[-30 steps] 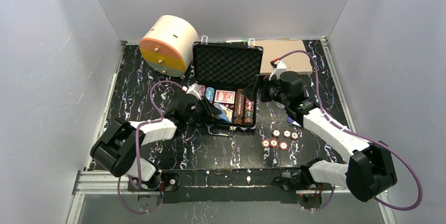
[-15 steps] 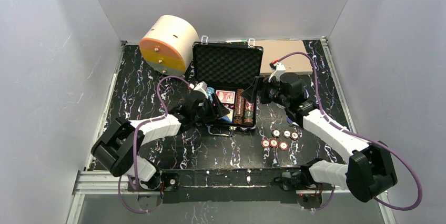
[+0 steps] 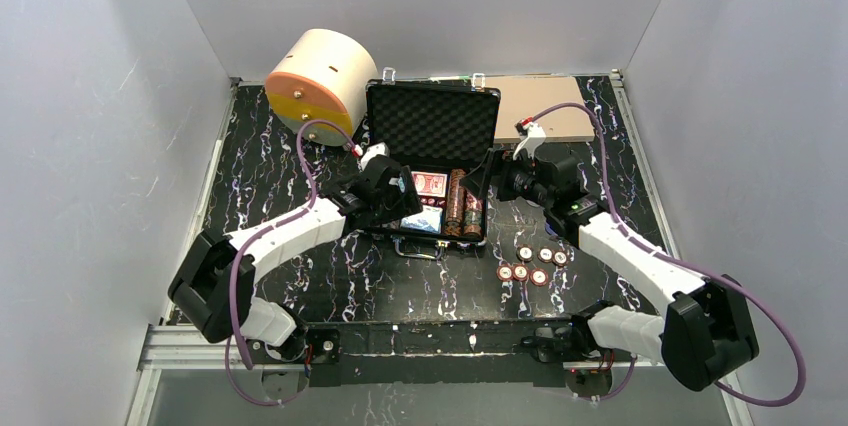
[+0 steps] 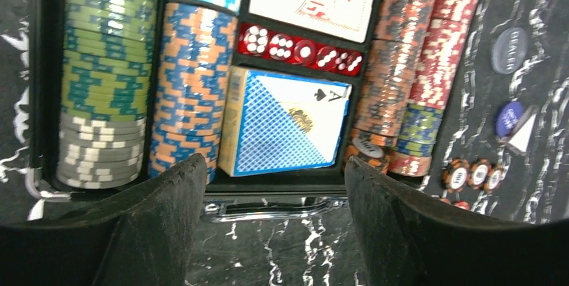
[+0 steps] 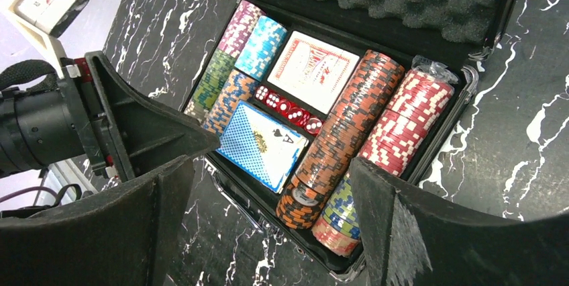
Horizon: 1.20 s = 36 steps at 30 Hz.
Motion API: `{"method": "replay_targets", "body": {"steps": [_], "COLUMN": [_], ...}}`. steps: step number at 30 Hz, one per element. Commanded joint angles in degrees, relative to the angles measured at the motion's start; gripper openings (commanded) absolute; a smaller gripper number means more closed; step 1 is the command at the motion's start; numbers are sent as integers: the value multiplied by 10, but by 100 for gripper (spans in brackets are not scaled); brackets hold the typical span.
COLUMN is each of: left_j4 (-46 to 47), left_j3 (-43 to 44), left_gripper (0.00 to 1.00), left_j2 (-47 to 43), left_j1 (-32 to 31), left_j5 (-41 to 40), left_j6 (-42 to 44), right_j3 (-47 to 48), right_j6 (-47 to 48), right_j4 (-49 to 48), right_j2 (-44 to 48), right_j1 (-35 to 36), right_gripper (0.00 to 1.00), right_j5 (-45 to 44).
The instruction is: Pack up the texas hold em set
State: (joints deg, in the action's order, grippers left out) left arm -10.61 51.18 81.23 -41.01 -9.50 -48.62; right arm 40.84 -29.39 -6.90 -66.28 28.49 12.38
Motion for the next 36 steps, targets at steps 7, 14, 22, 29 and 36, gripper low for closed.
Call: {"method": "replay_targets", "body": {"steps": [7, 14, 22, 29, 36], "left_j4": [-16, -19, 34, 21, -1], "left_j3": [18, 18, 10, 17, 47], "left_gripper": [38, 33, 14, 6, 14], "left_j2": [24, 52, 88, 131, 64], "left_j1": [-4, -4, -5, -4, -5], "left_j5": [-23, -41, 23, 47, -14], "left_j6": [20, 35, 47, 37, 67], "right_j3": [-5, 3, 9, 36, 81], "right_j6": [14, 11, 15, 3, -1], "right_j4": [-3, -6, 3, 48, 134], "right_j2": [35, 20, 14, -9, -14], "right_j1": [-1, -1, -1, -2, -1], "right_gripper": [80, 70, 67, 68, 77], "right_j5": [-10, 5, 13, -11, -94]}}
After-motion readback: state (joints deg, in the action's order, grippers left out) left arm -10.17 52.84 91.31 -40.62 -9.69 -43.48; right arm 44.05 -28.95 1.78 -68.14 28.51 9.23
